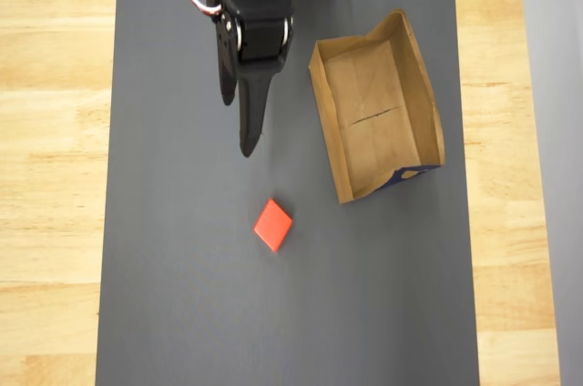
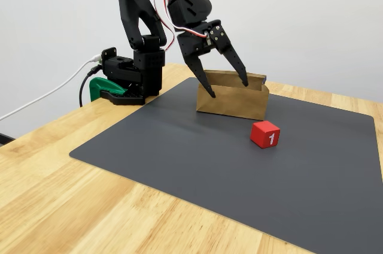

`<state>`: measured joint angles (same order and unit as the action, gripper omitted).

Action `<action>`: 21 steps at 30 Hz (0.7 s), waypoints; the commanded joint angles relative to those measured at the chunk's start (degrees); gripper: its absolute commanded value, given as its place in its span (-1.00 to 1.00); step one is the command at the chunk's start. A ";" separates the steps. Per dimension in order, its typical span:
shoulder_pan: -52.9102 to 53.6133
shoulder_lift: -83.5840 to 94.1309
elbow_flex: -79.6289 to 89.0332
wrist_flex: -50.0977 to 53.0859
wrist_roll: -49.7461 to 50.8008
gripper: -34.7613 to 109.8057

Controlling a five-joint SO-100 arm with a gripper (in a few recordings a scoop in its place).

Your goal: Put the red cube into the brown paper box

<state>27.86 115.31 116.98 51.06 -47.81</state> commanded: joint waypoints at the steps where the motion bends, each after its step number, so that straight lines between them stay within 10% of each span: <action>1: 0.53 -7.47 -6.24 1.14 -1.41 -0.10; 21: -8.79 -33.66 -32.34 10.81 0.18 -0.10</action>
<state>18.72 82.00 87.45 60.21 -47.72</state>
